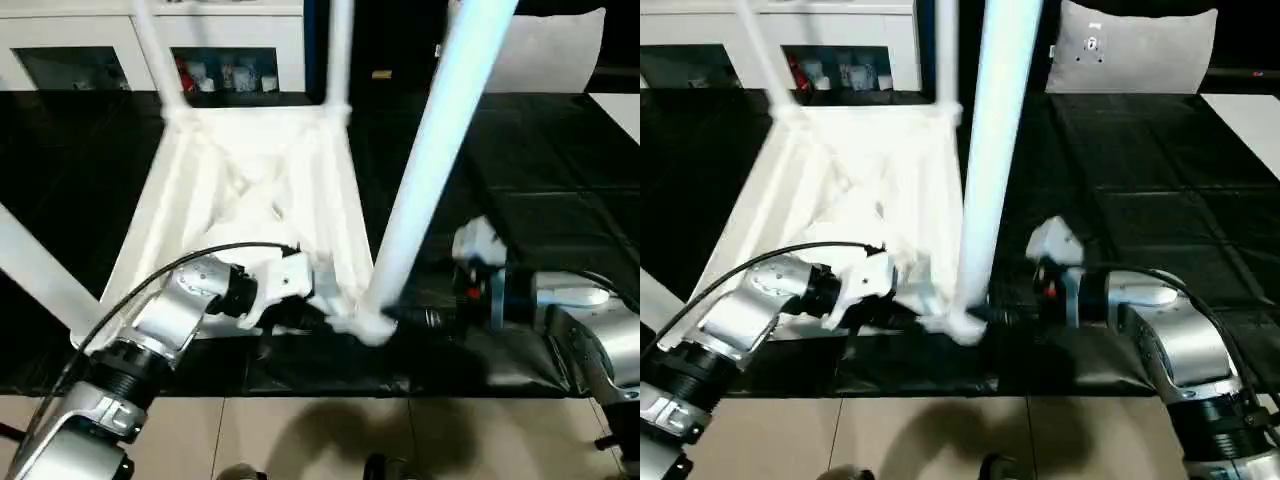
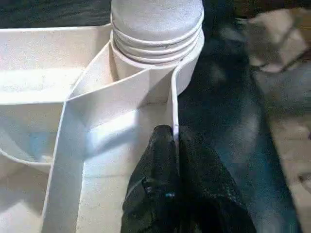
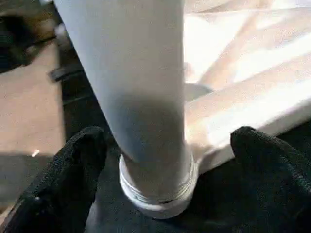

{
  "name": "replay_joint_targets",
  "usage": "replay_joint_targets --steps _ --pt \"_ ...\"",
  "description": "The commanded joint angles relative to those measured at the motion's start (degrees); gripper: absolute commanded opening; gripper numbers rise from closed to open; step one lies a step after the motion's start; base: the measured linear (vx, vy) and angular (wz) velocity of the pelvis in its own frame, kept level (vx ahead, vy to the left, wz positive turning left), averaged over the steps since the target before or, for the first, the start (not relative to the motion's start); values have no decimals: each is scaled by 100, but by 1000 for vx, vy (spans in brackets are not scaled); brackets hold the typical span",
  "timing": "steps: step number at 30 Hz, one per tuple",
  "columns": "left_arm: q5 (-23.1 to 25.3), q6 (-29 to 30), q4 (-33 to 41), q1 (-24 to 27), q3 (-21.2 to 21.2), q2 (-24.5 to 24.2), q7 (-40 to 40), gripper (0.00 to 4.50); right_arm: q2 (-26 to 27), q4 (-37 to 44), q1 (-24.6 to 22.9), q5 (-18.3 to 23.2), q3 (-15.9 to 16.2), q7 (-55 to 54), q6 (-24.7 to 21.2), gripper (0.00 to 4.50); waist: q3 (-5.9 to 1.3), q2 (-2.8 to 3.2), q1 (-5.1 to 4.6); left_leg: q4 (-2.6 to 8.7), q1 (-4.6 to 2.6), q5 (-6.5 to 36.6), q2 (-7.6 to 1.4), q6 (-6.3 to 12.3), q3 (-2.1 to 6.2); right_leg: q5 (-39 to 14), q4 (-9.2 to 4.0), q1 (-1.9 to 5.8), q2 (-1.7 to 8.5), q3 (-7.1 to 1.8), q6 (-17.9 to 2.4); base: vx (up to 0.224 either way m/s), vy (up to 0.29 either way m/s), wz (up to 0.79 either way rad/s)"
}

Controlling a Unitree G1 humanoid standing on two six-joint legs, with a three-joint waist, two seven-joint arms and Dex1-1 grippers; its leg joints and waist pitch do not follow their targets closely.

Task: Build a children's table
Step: Rotate leg to tighten

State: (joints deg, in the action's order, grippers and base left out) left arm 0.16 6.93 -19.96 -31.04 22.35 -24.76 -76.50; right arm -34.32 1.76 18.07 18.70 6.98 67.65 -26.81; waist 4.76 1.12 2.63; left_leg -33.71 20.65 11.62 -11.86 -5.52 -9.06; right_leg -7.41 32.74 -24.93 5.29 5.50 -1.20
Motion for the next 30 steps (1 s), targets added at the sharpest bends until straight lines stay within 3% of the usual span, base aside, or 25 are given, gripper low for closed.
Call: replay_joint_targets --steps 1,7,8,9,13,17,19,22,23,26,30 --pt "-21 -280 26 -145 338 -33 -558 0 -93 -69 161 251 111 436 -112 419 -340 -55 -28 393 16 874 -83 646 -72 -1746 -349 419 215 -262 -1144 0 0 0" --pt "-26 -442 -76 -230 385 -48 -710 0 -95 -164 230 304 300 720 -138 368 -338 -53 42 388 13 851 -93 613 -80 -1735 -333 416 224 -267 -1192 0 0 0" --pt "-25 -457 -101 -246 379 -37 -720 0 -92 -182 236 301 335 761 -135 368 -340 -55 48 390 12 859 -92 590 -80 -1763 -332 418 223 -267 -1182 0 0 0" --pt "-25 -464 -106 -250 376 -36 -724 0 -83 -174 232 309 354 776 -147 338 -321 -53 49 396 22 905 -85 570 -80 -1843 -345 416 224 -265 -1158 0 0 0" --pt "-37 -495 -135 -257 376 -54 -738 0 -60 -169 226 361 369 822 -172 326 -310 -60 42 404 21 980 -80 518 -73 -2067 -371 417 224 -261 -1053 0 0 0" --pt "-47 -451 -184 -255 339 -62 -685 0 -50 -109 173 439 363 824 -250 280 -309 -64 39 410 18 974 -85 490 -70 -2053 -369 410 214 -262 -1057 0 0 0" --pt "-34 -291 -187 -235 265 -47 -532 0 38 9 87 556 277 642 -378 280 -304 -62 38 413 12 993 -85 488 -73 -2028 -368 408 211 -266 -1078 0 0 0" --pt "-89 52 -131 -215 125 41 -257 0 246 135 -3 609 141 240 -499 243 -291 -70 36 423 14 1059 -76 434 -72 -2210 -390 404 219 -266 -1032 0 0 0" --pt "-98 150 -96 -209 90 76 -163 0 317 156 -21 527 142 36 -515 236 -281 -95 27 432 18 1122 -65 398 -66 -2401 -412 404 219 -255 -947 0 0 0" --pt "-101 657 121 -172 -27 260 294 0 737 152 -40 150 96 -1006 -686 223 -240 -80 -22 454 8 1319 -39 253 -52 -3031 -475 369 214 -238 -680 0 0 0" --pt "-72 1318 291 -195 -235 763 1164 0 1535 -49 157 -211 -165 -2517 -1046 211 -210 -99 -213 443 44 1564 24 118 -9 -3714 -574 355 194 -159 -278 0 0 0"
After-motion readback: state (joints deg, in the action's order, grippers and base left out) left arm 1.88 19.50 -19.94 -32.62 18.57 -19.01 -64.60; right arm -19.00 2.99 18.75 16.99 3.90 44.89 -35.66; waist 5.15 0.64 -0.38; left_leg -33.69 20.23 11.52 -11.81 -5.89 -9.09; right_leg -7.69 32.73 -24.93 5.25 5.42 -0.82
